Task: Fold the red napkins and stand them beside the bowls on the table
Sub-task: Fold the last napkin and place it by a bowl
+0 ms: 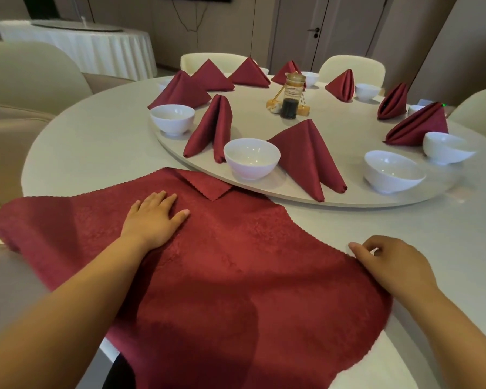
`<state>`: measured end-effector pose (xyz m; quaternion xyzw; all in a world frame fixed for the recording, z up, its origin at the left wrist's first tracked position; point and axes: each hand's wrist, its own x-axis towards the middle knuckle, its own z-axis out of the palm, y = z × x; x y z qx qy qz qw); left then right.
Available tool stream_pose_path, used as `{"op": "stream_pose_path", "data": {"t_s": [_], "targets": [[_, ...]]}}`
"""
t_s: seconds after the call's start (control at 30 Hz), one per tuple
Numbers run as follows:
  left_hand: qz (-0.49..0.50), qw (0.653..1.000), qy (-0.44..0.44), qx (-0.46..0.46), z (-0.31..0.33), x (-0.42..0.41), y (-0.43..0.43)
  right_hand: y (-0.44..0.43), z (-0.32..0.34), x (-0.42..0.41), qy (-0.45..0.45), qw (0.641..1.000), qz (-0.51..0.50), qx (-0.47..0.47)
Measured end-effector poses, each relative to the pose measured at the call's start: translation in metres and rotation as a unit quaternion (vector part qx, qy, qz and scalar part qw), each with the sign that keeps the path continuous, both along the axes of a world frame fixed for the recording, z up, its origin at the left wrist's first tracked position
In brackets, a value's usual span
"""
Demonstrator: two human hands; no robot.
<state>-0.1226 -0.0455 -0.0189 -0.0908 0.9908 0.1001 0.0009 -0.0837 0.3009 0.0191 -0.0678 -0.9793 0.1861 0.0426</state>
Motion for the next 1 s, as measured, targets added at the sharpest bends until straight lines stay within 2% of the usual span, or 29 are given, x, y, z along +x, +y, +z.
{"op": "stream_pose_path", "data": {"t_s": [0.1, 0.17, 0.27, 0.33, 0.4, 0.53, 0.63, 0.73, 0.83, 1.0], "targets": [[-0.003, 0.999, 0.034, -0.005, -0.001, 0.002, 0.001, -0.004, -0.005, 0.003, 0.051, 0.998, 0.018, 0.015], [-0.009, 0.995, 0.096, -0.024, -0.002, 0.004, 0.002, -0.015, -0.012, 0.008, 0.099, 0.99, 0.097, -0.026], [-0.024, 0.981, 0.188, -0.032, -0.002, 0.007, 0.004, -0.047, -0.023, 0.021, 0.029, 0.951, 0.305, -0.035], [-0.028, 0.983, 0.181, -0.019, 0.0, 0.008, 0.003, -0.063, -0.034, 0.027, -0.038, 0.933, 0.355, 0.047], [-0.036, 0.984, 0.167, 0.041, 0.0, 0.011, -0.002, -0.069, -0.039, 0.024, -0.057, 0.927, 0.361, 0.089], [-0.086, 0.974, 0.157, 0.138, 0.006, 0.042, -0.016, -0.068, -0.041, 0.009, -0.052, 0.931, 0.343, 0.116], [-0.163, 0.957, 0.155, 0.18, 0.005, 0.093, -0.018, -0.069, -0.041, 0.005, -0.048, 0.932, 0.339, 0.117], [-0.197, 0.952, 0.136, 0.19, -0.015, 0.136, -0.016, -0.07, -0.04, 0.003, -0.039, 0.934, 0.336, 0.119], [-0.208, 0.951, 0.123, 0.193, -0.031, 0.149, -0.017, -0.071, -0.04, 0.005, -0.041, 0.935, 0.328, 0.131], [-0.173, 0.938, 0.136, 0.27, -0.028, 0.14, -0.015, -0.07, -0.036, 0.003, -0.037, 0.935, 0.335, 0.112]]}}
